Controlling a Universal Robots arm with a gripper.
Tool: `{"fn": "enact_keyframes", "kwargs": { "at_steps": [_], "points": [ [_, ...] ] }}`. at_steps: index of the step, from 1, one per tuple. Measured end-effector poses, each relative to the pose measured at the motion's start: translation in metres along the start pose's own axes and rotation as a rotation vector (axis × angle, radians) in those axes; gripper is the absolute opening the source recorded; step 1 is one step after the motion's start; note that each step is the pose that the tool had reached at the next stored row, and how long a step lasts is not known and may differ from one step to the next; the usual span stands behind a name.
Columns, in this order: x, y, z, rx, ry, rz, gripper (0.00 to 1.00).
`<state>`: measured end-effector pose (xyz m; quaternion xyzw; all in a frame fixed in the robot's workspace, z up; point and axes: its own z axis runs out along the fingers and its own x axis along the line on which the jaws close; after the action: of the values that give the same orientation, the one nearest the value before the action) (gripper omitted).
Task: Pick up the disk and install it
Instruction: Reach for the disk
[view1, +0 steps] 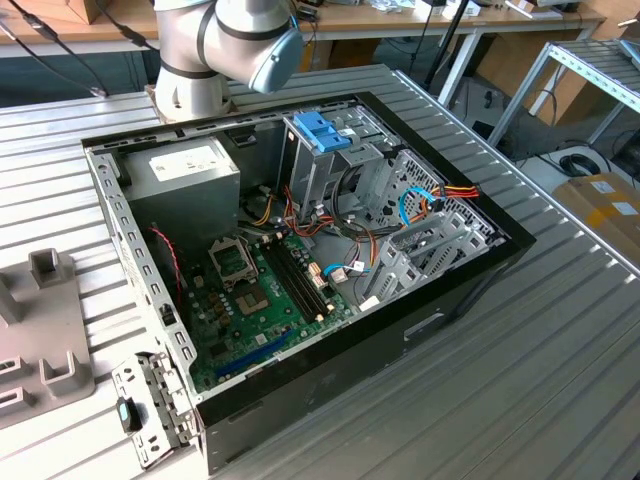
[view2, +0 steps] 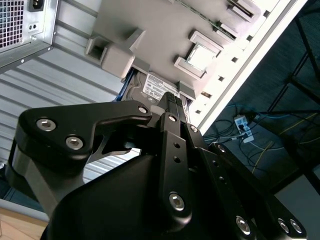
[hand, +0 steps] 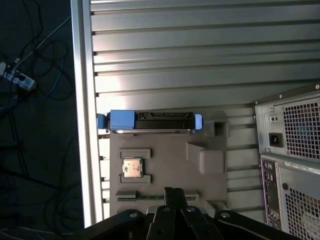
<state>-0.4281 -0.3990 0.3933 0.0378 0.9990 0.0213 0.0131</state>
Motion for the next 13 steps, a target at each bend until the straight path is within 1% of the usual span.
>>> {"fn": "enact_keyframes", "kwargs": {
  "at_steps": [13],
  "points": [
    [0.0087,-0.0006,-0.0003,0.0000,0.0001,0.000,0.10]
  ]
}}
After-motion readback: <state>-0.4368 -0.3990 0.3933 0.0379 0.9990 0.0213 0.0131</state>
